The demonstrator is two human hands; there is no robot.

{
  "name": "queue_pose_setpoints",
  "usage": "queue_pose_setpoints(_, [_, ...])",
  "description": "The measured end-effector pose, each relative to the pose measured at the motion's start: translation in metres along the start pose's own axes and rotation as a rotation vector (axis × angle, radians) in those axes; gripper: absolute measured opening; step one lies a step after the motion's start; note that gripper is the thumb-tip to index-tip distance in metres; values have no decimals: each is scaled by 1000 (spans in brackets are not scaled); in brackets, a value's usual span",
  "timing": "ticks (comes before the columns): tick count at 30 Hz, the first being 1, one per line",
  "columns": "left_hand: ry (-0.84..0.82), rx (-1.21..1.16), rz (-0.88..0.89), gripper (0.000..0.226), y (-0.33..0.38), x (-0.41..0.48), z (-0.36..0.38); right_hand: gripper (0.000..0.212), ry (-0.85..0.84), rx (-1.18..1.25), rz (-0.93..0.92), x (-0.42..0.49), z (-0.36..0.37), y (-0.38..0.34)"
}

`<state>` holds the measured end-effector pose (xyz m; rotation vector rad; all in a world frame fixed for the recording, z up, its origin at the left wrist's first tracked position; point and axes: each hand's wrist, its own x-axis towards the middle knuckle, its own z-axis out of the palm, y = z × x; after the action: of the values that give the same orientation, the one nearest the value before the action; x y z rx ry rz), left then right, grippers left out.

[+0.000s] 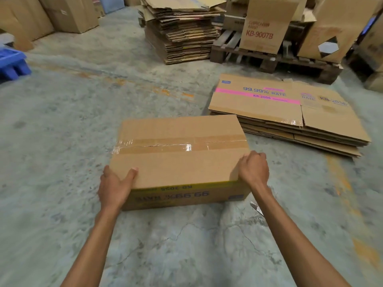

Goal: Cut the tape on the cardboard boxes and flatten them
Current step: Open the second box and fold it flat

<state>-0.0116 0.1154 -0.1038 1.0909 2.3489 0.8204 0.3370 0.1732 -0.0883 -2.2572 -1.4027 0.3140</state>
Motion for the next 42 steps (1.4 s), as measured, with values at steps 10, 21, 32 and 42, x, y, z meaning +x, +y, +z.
queue_pose_setpoints(10, [-390, -1134, -160, 52, -29, 21, -29, 52, -494, 1436, 323, 3, -50, 15])
queue_pose_setpoints(21, [-1140, 480, 150, 130, -34, 65, -65, 144, -911, -500, -606, -20, -63, 54])
queue_pose_setpoints(32, [-451, 567, 23, 105, 84, 24, -9, 115, -647, -659, -158, -8, -29, -106])
queue_pose_setpoints(42, [-304, 511, -188, 111, 107, 11, 31, 38, -332, -533, -179, -4, 18, -115])
